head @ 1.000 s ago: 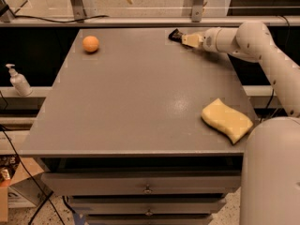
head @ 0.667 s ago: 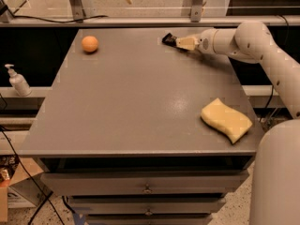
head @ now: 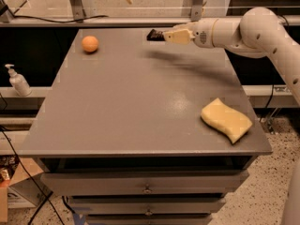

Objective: Move rxbar chocolate near orange

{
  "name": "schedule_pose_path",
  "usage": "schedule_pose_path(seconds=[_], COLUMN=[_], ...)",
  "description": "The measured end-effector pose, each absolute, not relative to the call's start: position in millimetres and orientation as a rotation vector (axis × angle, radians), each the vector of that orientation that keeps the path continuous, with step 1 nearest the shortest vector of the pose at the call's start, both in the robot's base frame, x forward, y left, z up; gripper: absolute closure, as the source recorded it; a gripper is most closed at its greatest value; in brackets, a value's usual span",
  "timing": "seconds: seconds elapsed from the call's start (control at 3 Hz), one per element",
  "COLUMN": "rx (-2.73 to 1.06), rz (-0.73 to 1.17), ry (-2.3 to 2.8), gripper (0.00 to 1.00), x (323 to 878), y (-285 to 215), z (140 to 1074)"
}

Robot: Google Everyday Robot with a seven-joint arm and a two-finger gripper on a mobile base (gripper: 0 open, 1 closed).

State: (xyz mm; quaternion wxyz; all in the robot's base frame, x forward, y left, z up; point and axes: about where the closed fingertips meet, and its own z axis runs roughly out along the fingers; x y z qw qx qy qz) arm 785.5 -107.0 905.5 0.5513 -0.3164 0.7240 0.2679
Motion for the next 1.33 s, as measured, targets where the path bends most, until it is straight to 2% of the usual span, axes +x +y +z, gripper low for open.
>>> schedule_pose_path(seconds=[0.67, 1.33], rx=[-0.785, -0.982], rz=[0.664, 0.744], ry=[1.699, 1.595], gripper=[1.00, 1.00], x=[782.3, 748.8], y=[-94.6, -16.7], z=[905.7, 912.1])
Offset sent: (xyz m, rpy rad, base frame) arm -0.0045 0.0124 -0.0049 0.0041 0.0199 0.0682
